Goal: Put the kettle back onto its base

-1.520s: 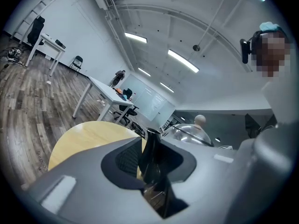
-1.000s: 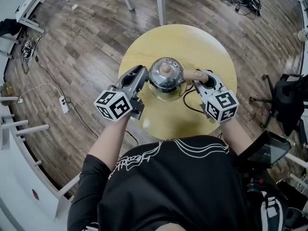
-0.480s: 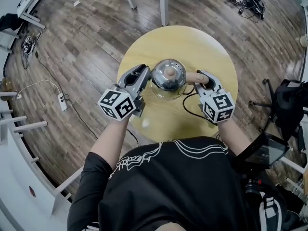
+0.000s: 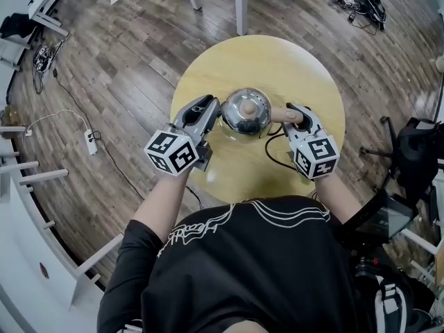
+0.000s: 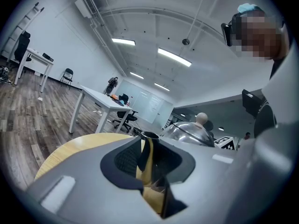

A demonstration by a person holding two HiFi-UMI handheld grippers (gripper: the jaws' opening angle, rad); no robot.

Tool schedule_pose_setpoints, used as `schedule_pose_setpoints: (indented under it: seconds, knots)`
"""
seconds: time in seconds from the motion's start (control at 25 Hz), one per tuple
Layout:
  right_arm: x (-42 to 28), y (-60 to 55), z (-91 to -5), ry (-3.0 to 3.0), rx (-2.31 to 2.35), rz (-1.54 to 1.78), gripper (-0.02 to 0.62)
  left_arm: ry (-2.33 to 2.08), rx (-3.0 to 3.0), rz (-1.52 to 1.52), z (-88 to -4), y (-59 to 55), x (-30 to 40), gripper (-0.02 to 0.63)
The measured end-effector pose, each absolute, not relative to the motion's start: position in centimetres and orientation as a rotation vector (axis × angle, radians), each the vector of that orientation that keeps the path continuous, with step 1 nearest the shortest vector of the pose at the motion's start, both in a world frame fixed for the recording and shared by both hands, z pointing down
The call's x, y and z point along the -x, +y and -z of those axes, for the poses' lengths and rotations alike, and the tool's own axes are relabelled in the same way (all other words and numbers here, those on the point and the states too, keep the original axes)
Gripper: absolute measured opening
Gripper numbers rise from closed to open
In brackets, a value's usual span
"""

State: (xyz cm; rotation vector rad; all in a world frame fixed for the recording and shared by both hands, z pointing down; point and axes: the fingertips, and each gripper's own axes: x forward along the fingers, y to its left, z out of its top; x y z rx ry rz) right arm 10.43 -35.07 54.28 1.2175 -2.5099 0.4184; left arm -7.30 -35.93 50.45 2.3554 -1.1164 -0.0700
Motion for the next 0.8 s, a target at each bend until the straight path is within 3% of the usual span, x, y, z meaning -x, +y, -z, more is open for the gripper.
schedule_pose_setpoints:
  seconds: [0.64,0.8]
  knots:
    - [-11.0,-35.3,-54.9,-2.403,-1.404,-0.407,0.108,-1.179,-2.309,0.089,-51.0,-36.1,7.4,0.061]
    - [-11.6,-35.5,-54.7,-2.369,-1.477,-0.4,0.166,-1.188,-2.307,0.073,-51.0,-36.1,7.4,0.063]
